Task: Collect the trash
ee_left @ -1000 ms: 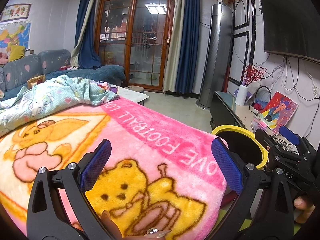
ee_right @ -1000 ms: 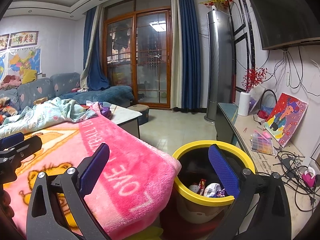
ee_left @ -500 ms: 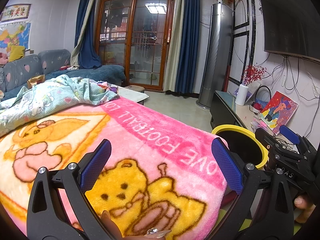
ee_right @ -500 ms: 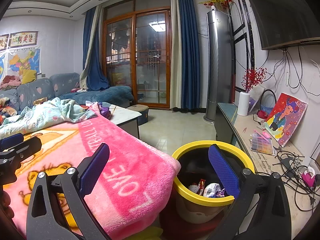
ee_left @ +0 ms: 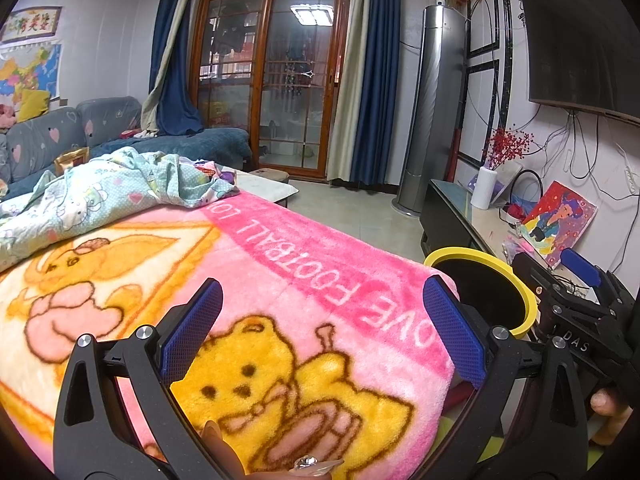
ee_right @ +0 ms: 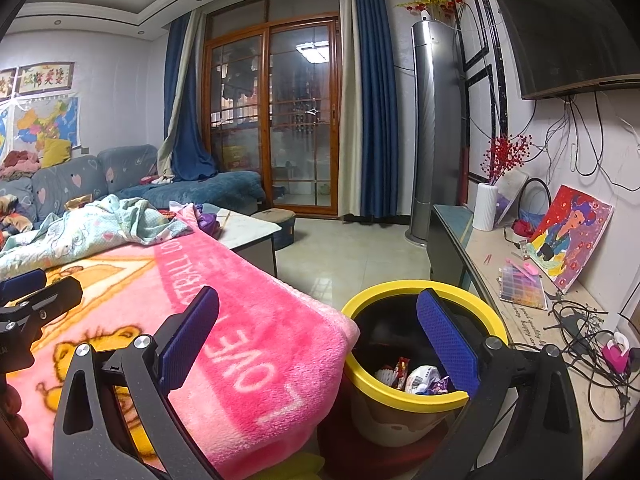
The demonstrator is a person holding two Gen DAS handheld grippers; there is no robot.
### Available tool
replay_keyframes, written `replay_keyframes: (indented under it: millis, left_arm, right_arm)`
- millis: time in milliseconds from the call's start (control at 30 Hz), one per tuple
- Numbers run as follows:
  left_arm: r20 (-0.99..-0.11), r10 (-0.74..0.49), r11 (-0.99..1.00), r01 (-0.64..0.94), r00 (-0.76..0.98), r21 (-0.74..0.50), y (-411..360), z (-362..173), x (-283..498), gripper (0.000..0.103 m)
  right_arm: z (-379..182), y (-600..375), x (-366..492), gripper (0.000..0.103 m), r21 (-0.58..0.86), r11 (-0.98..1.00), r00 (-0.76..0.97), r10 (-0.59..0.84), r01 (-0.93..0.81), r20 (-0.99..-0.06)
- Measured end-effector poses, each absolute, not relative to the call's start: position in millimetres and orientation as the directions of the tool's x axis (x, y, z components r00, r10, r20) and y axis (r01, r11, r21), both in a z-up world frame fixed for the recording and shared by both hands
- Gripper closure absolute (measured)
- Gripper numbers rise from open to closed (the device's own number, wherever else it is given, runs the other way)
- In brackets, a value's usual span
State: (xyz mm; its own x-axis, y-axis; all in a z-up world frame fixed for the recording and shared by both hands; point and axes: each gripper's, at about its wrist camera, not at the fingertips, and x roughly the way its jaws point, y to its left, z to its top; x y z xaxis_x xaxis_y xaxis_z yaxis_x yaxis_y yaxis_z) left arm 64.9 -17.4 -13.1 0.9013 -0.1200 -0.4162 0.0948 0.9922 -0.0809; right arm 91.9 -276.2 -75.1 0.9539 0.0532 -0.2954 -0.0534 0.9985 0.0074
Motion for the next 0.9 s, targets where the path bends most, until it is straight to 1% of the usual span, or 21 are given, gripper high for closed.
replay_keyframes:
  millis: [400,500,567,633,700,767,800,867,900]
  left_arm:
    - [-0.430,-0.106,0.994,0.089,0.897,-0.059,-26.2,-19.4,63.7,0.011]
    - [-0.438,-0.053,0.998,0.036,0.897,-0.048,-24.2,-19.6,66.6,0.011]
    - [-0.448,-0.041,0.998,0.011,0.893,-0.069,-15.6,-19.3,68.2,0.011]
    - [-0.479,-0.034,0.991,-0.032,0.877,-0.128,6.0,-18.3,69.9,0.011]
    - [-0.505,0.031,0.979,-0.128,0.863,-0.157,42.3,-15.7,67.0,0.011]
    - [-0.543,0.157,0.946,-0.284,0.825,-0.158,101.1,-16.4,56.0,0.011]
    - [-0.557,0.201,0.928,-0.339,0.806,-0.157,125.3,-17.7,49.3,0.011]
    - [-0.602,0.333,0.856,-0.501,0.725,-0.130,195.6,-26.0,24.9,0.011]
    - [-0.625,0.375,0.826,-0.553,0.685,-0.111,219.0,-29.9,16.3,0.011]
  right_arm:
    - [-73.9,-277.8,93.3,0.007,0.011,0.999,0.952,0.044,-0.043,-0.304]
    - [-72.4,-276.0,97.4,0.006,0.017,0.999,0.948,0.053,-0.050,-0.313]
    - [-69.3,-269.6,105.0,0.006,0.029,0.997,0.939,0.078,-0.073,-0.334]
    - [-62.5,-256.4,113.1,0.006,0.049,0.995,0.932,0.101,-0.089,-0.348]
    - [-55.6,-226.8,126.1,0.006,0.081,0.985,0.905,0.171,-0.151,-0.390]
    - [-54.0,-186.0,136.0,0.006,0.134,0.959,0.854,0.283,-0.250,-0.437]
    - [-55.2,-164.1,139.8,0.006,0.140,0.944,0.819,0.329,-0.298,-0.471]
    - [-63.9,-90.3,144.1,0.006,0.158,0.888,0.700,0.440,-0.432,-0.562]
    - [-68.1,-61.6,142.2,0.007,0.158,0.864,0.657,0.472,-0.479,-0.588]
